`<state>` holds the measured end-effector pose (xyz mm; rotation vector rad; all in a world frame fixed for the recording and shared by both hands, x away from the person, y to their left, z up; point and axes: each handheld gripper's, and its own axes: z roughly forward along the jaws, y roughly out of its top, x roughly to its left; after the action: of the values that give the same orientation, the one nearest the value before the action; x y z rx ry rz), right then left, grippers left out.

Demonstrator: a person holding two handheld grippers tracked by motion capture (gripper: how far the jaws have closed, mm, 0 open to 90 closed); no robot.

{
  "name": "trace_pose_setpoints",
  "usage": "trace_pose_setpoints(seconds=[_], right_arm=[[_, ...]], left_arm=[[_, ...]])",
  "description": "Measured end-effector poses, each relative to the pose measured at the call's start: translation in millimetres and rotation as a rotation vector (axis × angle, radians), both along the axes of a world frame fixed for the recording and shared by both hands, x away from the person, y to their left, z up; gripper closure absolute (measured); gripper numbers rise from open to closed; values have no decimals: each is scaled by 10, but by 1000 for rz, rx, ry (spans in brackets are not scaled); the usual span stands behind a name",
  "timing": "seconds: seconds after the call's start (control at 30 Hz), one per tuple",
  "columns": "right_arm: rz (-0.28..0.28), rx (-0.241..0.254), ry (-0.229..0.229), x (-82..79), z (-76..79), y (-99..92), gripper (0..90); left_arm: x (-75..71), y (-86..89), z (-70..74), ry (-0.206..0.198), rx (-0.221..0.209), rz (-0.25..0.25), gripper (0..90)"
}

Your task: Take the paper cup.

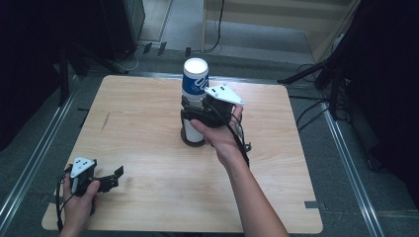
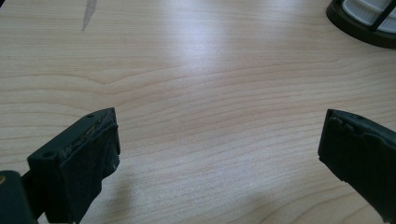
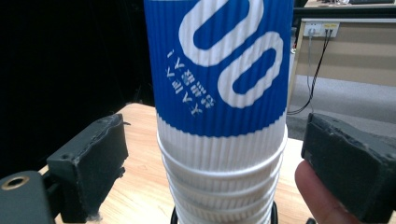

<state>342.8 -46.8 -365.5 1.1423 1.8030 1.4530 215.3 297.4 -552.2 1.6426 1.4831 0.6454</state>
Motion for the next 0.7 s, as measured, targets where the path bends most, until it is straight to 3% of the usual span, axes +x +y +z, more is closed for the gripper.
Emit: trace_pose_setpoints(seconds=[0.7], right_arm=[[-33, -4, -19, 230, 28, 128, 113]], left_arm=[[3, -2, -1, 2, 0, -5, 0]])
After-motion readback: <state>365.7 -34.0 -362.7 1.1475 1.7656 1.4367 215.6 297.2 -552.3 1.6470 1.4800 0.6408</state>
